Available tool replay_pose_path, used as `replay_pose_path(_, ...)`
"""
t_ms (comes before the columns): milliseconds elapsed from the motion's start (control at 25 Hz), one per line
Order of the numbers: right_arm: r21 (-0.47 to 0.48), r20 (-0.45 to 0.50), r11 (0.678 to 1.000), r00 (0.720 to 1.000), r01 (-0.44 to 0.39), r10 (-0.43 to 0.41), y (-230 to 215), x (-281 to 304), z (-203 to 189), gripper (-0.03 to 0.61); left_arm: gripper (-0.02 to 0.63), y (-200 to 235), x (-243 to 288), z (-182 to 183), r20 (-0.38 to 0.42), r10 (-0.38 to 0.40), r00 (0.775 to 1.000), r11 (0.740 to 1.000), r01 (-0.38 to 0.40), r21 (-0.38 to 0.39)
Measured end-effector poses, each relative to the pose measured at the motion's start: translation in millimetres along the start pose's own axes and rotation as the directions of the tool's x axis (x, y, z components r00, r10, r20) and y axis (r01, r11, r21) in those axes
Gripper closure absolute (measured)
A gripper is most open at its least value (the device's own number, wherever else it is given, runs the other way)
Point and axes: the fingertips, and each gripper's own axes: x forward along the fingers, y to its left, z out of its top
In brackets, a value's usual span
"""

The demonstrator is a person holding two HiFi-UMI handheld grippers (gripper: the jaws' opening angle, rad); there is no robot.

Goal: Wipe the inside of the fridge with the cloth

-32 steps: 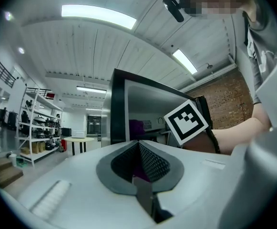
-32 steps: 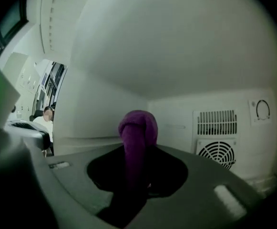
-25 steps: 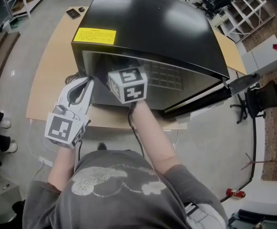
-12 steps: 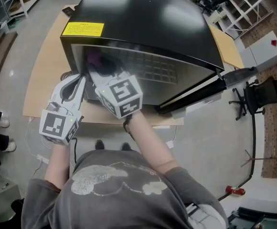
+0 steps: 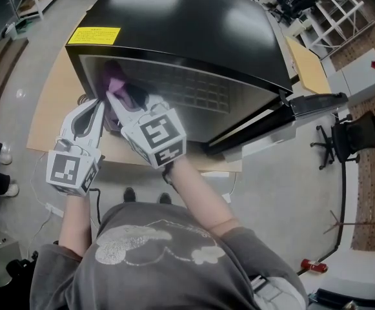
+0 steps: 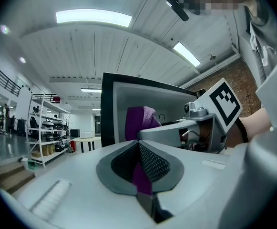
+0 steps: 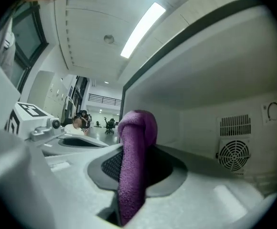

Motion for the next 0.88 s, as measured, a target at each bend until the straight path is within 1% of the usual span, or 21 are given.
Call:
replay_pose_path(160,-0.027,-0.103,0.997,0.992,0.068,-0.07,-20,14,-18,0.5,0.595,-6,7,3,0.003,0.009,1.0,1.0,-0.009,0.007)
replay_pose_path(320,-0.051,-0.17,0.992,0.978,0.116,-0.123,-36,14,-26,0.5,0.595,-14,19,2,-0.006,0.001,1.0,1.0,-0.001,0.004)
replay_pose_path(560,-0.046,-0.222,0.983,0.957,0.179,-0.184,-60,-3,-38,0.5,0.595,-18,37,-2,-0.007,-0.004,1.0,1.0,0.004,0.003)
replay_pose_path(720,-0.032,-0.238,0.972,0.943,0.231,-0.232,-80,-23,-44,0.5,0.595,-27,49,1,0.002,-0.037,0.999,0.999,0.037,0.001)
replay_pose_path(880,-0.029,-0.259,0.951,0.916,0.308,-0.305,-106,-51,-50,0.5,0.595,-38,66,-5,0.005,-0.08,0.997,0.997,0.08,0.008)
